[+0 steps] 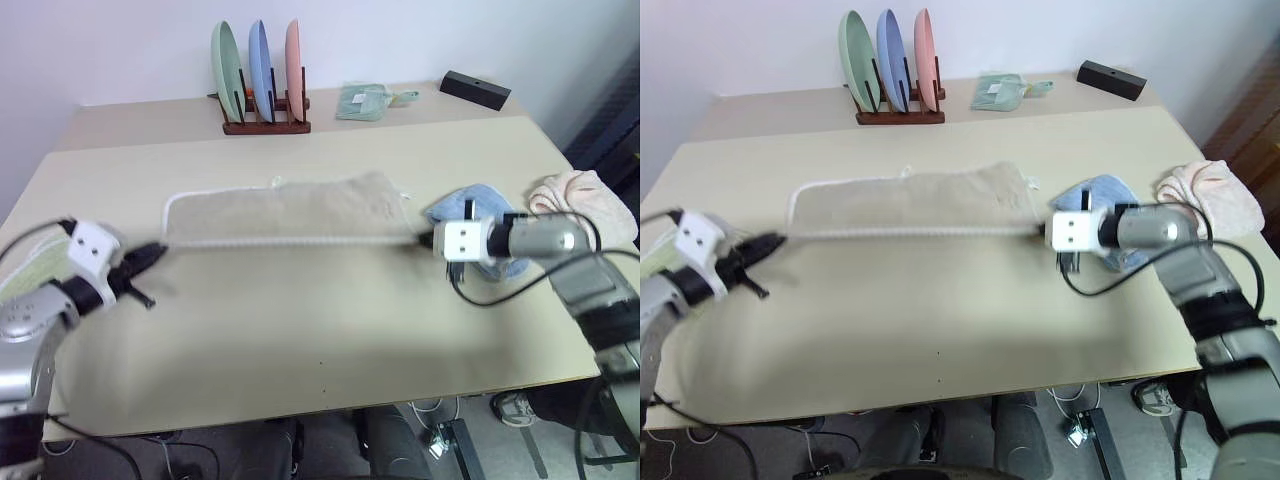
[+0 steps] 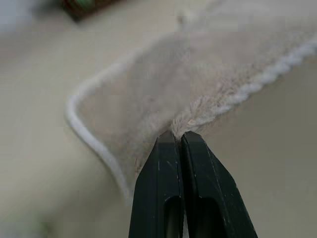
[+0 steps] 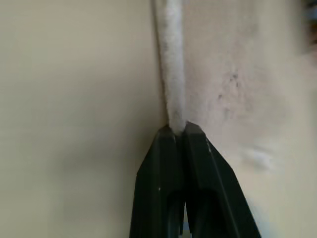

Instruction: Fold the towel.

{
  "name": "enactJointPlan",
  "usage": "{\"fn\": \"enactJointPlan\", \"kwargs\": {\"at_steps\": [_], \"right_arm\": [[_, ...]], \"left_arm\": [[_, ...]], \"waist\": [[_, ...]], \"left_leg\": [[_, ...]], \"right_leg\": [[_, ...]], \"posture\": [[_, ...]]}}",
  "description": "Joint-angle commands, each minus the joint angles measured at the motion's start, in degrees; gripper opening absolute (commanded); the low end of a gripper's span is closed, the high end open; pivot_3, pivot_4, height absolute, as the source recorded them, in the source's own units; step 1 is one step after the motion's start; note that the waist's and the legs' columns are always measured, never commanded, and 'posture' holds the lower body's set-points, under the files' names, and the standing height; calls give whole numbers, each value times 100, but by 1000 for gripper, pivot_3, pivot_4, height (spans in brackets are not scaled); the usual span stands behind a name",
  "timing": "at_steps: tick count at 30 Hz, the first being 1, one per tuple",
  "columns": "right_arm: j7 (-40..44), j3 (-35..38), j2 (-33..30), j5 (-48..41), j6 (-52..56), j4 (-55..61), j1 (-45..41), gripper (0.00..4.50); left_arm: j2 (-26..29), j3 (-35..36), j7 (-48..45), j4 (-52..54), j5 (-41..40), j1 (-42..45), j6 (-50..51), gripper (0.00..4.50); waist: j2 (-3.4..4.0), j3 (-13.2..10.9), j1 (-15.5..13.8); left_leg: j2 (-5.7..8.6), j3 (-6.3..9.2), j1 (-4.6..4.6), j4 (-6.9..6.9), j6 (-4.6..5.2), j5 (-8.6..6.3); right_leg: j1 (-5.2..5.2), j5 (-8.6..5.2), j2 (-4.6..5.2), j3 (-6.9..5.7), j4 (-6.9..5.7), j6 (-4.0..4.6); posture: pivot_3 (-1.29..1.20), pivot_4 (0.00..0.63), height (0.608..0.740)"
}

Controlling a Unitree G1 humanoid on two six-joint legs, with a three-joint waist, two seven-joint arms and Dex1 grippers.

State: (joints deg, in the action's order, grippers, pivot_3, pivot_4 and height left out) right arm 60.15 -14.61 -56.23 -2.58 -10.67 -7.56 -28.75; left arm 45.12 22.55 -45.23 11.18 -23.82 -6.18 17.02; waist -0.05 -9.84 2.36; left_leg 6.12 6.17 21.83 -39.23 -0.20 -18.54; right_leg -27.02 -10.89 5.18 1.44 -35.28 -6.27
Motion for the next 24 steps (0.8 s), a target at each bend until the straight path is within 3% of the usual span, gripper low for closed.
{"fn": "enactJointPlan", "kwargs": {"at_steps": [1,6,9,19,24], "right_arm": [[571,817,-700,-964,1150,1574,675,54],[999,1492,-1345,-1486,2087,2487,1732,54],[965,1566,-1295,-1358,2095,2438,1646,54],[705,525,-84,21,827,310,-312,54],[485,53,690,660,-46,-1467,-1390,54]], "left_arm": [[149,624,-361,1027,-454,-945,509,0],[191,1010,-664,1678,-883,-1876,1053,0],[260,973,-697,1554,-712,-1886,994,0],[268,269,-417,414,-109,-449,627,0],[278,-281,-377,-514,328,435,260,0]], "waist": [[2,-3,-48],[-9,-6,-195],[-10,-7,-220],[-12,-6,-173],[-12,-6,-167]], "left_leg": [[-3,1,-32,4,27,-15],[-24,8,-153,10,46,-32],[-17,6,-156,5,48,-32],[-14,5,-149,10,32,-30],[-12,5,-145,11,6,-20]], "right_leg": [[29,0,-1,-1,3,0],[168,-29,-7,-19,30,17],[175,-34,-5,-23,31,10],[156,-19,-4,-24,25,-5],[149,-18,-4,-24,25,-4]], "posture": [[0,150,721],[0,150,721],[0,150,721],[0,150,721],[0,150,721]]}}
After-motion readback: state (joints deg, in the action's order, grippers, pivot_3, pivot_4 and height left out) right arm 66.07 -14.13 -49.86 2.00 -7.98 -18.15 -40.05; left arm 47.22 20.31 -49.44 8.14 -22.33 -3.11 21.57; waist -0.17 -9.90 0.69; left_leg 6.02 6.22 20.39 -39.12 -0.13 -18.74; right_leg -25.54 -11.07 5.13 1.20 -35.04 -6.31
